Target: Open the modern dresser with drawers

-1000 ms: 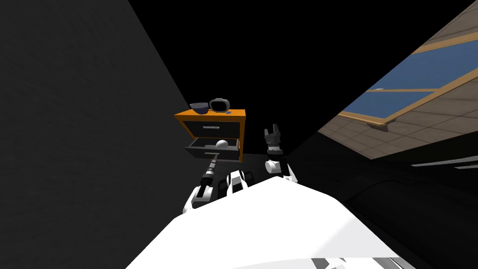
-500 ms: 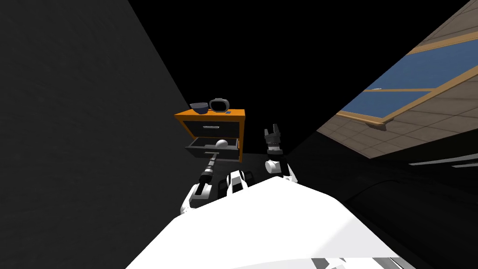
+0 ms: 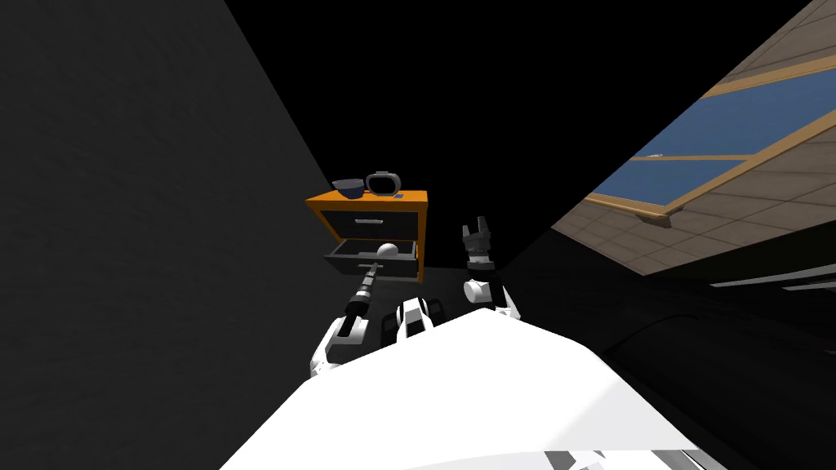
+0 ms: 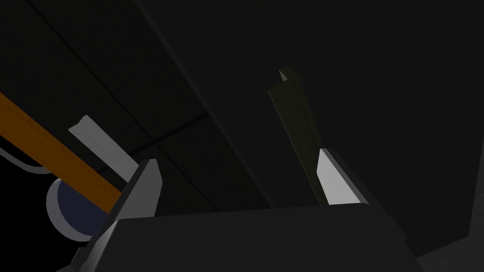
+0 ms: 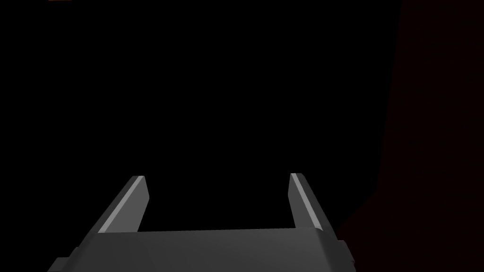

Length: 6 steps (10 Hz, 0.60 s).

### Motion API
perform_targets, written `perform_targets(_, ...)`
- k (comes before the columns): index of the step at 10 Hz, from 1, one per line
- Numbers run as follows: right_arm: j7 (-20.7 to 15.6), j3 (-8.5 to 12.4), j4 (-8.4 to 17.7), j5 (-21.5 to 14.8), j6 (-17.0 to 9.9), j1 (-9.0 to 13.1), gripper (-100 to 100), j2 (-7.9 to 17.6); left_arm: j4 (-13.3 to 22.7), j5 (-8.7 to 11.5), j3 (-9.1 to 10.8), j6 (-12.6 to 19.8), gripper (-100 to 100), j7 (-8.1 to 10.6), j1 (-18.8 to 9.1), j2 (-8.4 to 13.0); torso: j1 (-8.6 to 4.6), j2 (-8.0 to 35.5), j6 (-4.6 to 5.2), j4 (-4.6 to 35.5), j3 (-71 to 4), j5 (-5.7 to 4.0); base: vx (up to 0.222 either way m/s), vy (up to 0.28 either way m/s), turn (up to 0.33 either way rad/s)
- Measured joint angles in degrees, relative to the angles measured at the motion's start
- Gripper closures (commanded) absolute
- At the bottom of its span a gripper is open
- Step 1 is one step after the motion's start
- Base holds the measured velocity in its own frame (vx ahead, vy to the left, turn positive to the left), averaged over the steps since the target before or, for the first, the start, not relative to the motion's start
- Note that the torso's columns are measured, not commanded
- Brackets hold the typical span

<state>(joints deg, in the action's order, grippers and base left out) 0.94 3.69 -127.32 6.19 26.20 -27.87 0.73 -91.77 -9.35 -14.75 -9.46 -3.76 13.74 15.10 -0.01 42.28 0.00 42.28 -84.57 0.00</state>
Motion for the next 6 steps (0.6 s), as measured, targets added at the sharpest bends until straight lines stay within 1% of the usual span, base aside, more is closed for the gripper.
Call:
perform_targets(1,0.00,0.00,0.00,0.00,0.00,0.00,0,0.00,-0.16,0.00,-0.02,0.31,0,0.06,-0.01,0.02,0.01,-0.03,-0.01,-0.01,-0.01,0.00,0.000,0.000,0.000)
perform_targets(6,0.00,0.00,0.00,0.00,0.00,0.00,0,0.00,-0.14,0.00,-0.02,0.28,0,0.06,-0.01,0.02,0.01,0.01,0.00,0.00,0.00,0.00,0.000,0.000,0.000)
